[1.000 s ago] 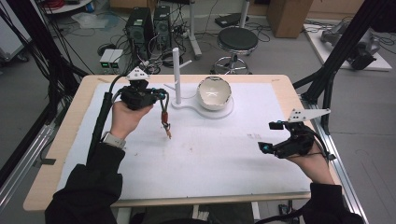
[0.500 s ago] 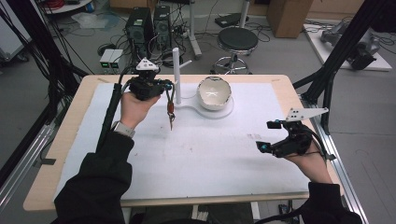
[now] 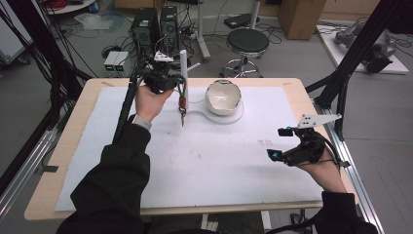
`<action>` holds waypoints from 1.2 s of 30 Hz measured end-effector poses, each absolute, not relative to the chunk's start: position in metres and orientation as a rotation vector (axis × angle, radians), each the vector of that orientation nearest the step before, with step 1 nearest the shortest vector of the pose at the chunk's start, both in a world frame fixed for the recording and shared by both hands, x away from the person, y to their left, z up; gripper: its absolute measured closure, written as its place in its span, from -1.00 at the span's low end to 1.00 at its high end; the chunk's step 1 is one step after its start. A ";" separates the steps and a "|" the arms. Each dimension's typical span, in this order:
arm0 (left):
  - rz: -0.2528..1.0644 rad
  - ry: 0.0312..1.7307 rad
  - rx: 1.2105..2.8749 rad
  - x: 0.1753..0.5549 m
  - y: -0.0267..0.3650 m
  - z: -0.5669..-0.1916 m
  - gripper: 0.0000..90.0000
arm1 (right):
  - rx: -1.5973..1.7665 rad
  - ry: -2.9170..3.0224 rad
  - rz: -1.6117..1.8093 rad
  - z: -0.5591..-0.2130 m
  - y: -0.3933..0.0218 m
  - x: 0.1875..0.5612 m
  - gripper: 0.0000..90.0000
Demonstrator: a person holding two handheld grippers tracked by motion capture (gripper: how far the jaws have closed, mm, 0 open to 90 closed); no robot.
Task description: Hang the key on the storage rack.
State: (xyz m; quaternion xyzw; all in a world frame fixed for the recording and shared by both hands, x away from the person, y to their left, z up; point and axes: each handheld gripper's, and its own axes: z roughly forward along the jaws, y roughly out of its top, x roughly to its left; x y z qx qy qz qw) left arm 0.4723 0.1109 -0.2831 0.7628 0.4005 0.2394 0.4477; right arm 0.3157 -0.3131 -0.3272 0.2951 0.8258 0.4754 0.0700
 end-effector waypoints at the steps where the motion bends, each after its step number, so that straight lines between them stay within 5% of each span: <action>1: 0.592 0.993 1.890 0.473 0.110 -0.284 0.88 | 0.889 2.485 1.430 -0.327 -0.313 0.316 -0.98; 21: 0.698 1.023 1.944 0.483 0.098 -0.298 0.84 | 0.914 2.480 1.430 -0.331 -0.320 0.315 -0.98; 28: 0.621 1.118 1.869 0.484 0.112 -0.295 -0.05 | 0.921 2.486 1.434 -0.331 -0.320 0.316 -0.98; 29: 0.599 1.105 1.855 0.482 0.115 -0.294 -0.05 | 0.921 2.486 1.434 -0.331 -0.320 0.316 -0.98; 30: 0.558 1.082 1.842 0.480 0.119 -0.293 -0.35 | 0.918 2.479 1.437 -0.331 -0.321 0.316 -0.98; 36: 0.341 0.987 1.817 0.461 0.131 -0.290 -0.84 | 0.920 2.446 1.451 -0.328 -0.321 0.317 -0.98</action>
